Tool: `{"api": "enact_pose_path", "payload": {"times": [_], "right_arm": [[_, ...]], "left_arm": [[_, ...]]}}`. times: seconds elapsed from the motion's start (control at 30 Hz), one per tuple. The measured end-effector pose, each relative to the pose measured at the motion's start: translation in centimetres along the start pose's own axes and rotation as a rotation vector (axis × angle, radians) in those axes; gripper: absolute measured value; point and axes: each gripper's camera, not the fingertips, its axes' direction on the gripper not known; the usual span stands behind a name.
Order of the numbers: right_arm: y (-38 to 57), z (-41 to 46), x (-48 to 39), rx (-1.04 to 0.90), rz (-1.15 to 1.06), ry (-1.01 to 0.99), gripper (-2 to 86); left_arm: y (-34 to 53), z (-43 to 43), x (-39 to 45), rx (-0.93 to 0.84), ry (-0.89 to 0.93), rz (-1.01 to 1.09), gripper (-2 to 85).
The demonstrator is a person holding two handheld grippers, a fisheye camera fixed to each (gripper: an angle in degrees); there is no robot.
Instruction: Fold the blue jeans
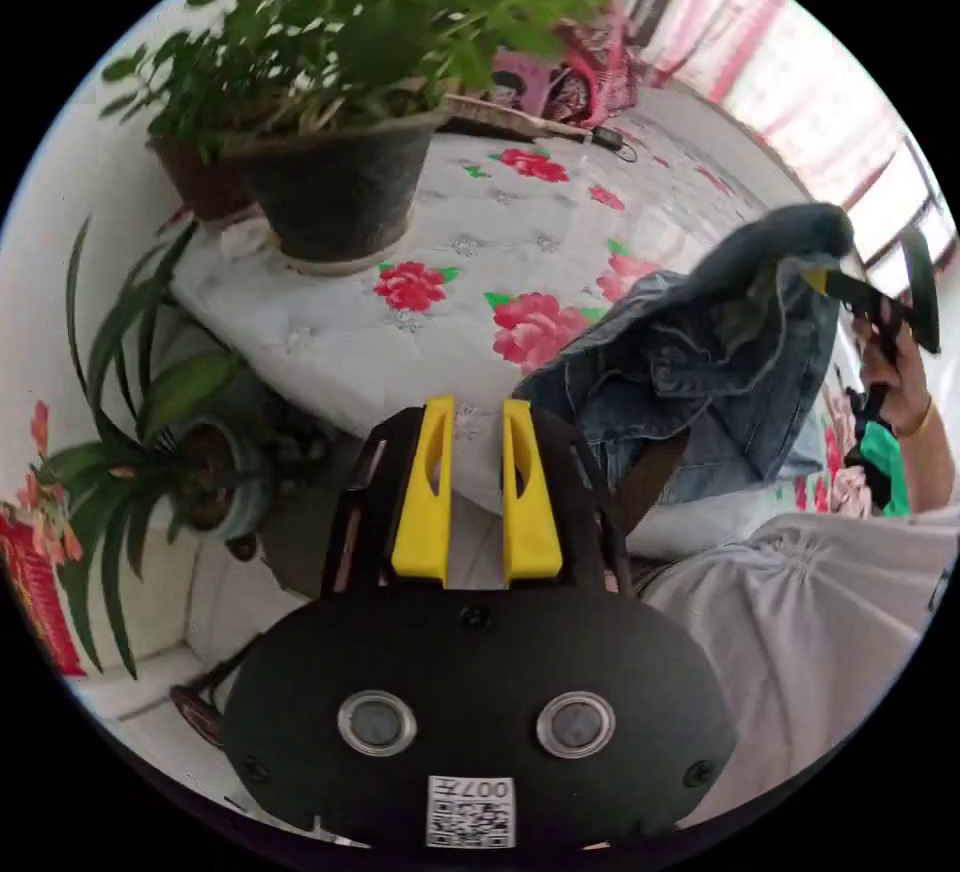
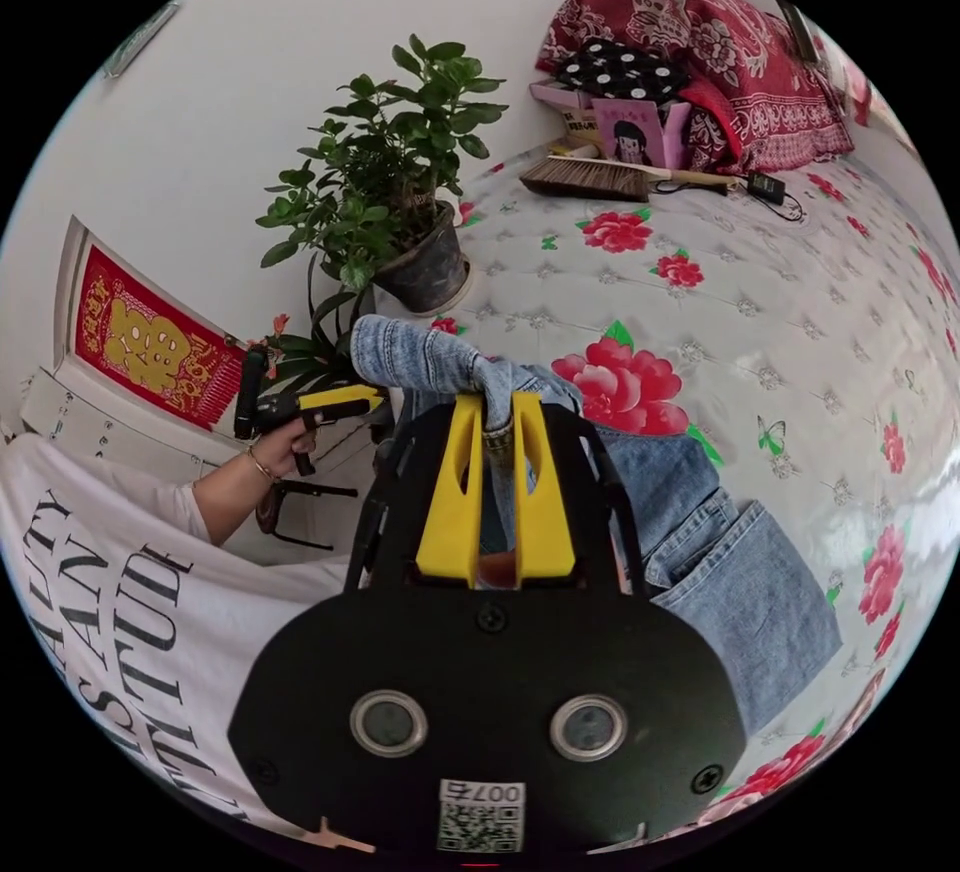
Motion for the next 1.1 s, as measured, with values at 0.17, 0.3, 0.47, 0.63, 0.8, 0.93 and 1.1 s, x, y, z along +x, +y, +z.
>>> {"api": "enact_pose_path", "payload": {"times": [0.17,0.3,0.47,0.63,0.8,0.93,1.1], "right_arm": [[-0.7,1.8,0.3,-0.006,0.006,-0.009,8.5],[-0.5,3.1,-0.8,-0.013,-0.022,-0.003,8.4],[1.5,4.0,-2.3,-0.011,-0.071,0.013,7.9],[2.8,10.3,-5.8,-0.109,-0.175,-0.085,7.6],[4.7,19.4,-11.4,-0.353,-0.353,-0.102,7.0],[4.7,20.7,-13.4,-0.321,-0.416,-0.021,6.3],[3.2,22.3,-12.4,-0.326,-0.309,-0.135,7.4]], "left_arm": [[-2.4,2.1,7.2,-0.062,0.481,0.307,2.6],[-5.8,8.8,9.0,-0.183,0.338,0.318,4.7],[-9.5,8.8,-3.6,-0.177,0.033,-0.032,-0.4],[-7.8,8.5,-16.0,-0.221,0.133,-0.287,0.4],[-0.6,5.5,-21.5,-0.133,0.187,-0.404,4.3],[4.4,6.3,-23.3,-0.204,0.250,-0.464,8.4],[8.9,6.5,-26.5,-0.149,0.425,-0.624,9.5]]}}
